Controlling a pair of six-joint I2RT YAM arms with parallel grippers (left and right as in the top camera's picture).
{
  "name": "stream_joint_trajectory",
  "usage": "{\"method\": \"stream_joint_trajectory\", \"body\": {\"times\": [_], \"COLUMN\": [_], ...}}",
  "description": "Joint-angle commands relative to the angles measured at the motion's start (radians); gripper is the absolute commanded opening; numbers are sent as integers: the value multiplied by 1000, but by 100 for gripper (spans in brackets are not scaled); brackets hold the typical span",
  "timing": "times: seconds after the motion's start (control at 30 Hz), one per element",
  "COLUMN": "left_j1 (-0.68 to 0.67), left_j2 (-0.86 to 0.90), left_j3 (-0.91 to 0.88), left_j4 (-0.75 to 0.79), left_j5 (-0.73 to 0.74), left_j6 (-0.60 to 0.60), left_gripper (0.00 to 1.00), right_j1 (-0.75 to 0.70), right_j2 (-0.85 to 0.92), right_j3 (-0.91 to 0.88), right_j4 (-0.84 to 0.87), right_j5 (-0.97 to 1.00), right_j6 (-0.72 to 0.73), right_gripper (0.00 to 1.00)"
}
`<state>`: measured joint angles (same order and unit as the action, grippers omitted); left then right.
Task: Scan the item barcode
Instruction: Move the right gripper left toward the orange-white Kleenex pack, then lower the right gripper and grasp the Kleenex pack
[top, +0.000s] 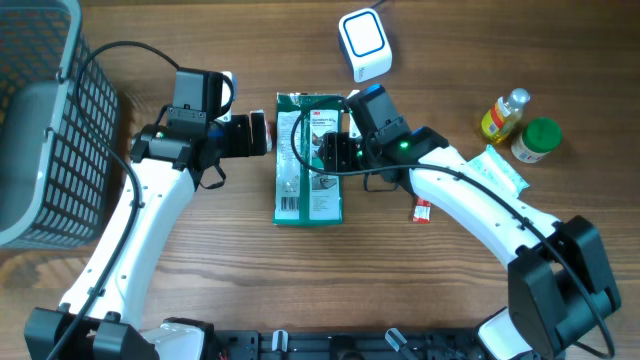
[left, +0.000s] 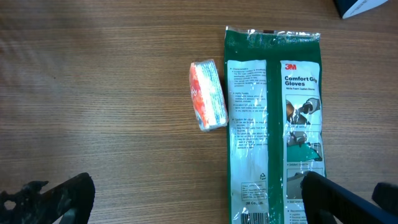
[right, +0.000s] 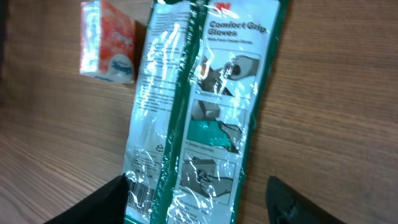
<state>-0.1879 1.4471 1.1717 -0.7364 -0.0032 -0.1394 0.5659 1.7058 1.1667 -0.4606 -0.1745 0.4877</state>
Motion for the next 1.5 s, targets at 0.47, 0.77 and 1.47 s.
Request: {"method": "stream_joint_trajectory", "body": {"times": [0.47,0.77,1.47], "left_j1": [18,286,363], "left_j2": [-5,-5,-5], "left_j3": [10,9,9], "left_j4": [143,145,116], "left_j5": [-25,16,16], "left_j6": [-19,-168,-168], "left_gripper": [100,100,100], "right_j1": [10,26,229], "right_j2": [26,61,297], "right_j3": [3,109,120], "right_j4": [5,58,633], "right_j5": [-115,-103,264], "right_j6": [-18,-18,-197], "right_gripper": [68,61,81]}}
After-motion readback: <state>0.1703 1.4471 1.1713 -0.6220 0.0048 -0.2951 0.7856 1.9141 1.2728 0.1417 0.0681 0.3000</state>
